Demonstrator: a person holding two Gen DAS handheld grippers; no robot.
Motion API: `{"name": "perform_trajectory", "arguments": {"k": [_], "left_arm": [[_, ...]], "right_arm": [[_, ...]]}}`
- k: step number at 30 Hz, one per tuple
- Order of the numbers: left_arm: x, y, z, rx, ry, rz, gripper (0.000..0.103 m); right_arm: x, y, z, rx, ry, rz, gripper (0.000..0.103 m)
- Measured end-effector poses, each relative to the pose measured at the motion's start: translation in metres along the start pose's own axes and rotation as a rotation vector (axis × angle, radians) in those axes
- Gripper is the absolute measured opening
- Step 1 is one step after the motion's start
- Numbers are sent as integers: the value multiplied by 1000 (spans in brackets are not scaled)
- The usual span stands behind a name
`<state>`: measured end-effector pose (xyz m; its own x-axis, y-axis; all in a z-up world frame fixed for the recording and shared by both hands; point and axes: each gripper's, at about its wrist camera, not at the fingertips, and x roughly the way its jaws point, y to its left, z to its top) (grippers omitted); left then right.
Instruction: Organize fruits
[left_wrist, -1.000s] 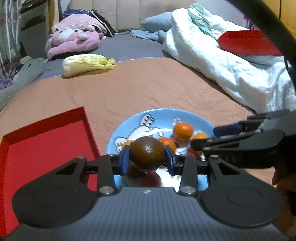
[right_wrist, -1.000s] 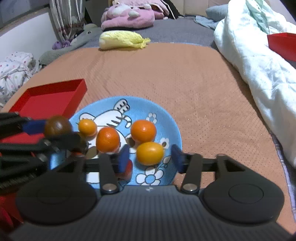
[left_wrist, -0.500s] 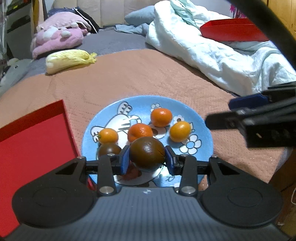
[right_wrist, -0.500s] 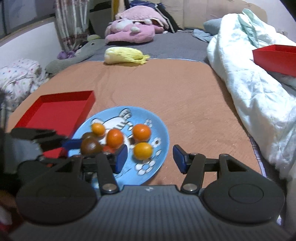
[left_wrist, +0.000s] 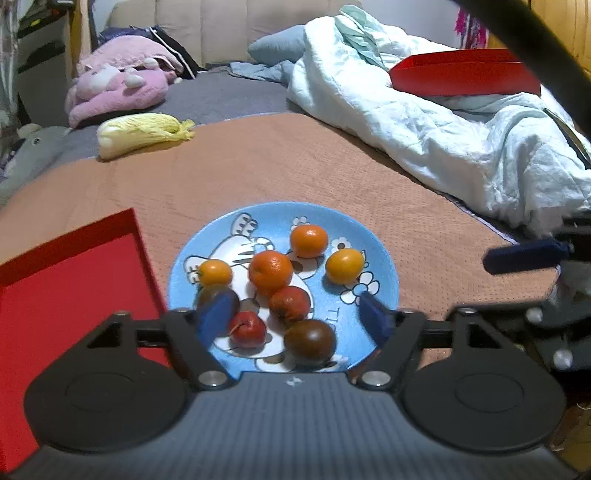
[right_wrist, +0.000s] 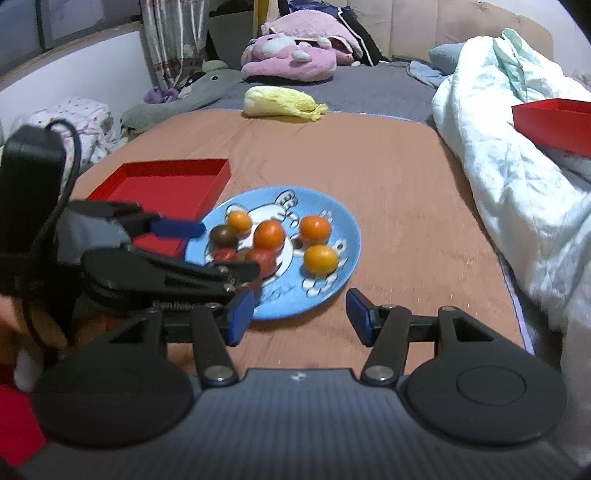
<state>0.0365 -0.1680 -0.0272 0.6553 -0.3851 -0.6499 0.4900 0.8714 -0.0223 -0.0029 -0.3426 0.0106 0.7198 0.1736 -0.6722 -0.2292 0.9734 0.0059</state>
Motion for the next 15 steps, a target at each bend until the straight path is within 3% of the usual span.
{"name": "perform_trajectory", "arguments": {"k": [6, 15], "left_arm": [[-33, -6, -6, -18, -21, 92, 103], [-78, -5, -26, -49, -65, 213, 103]], "right_arm": [[-18, 13, -19, -25, 19, 37, 64], [-31, 32, -36, -51, 38, 78, 65]]}}
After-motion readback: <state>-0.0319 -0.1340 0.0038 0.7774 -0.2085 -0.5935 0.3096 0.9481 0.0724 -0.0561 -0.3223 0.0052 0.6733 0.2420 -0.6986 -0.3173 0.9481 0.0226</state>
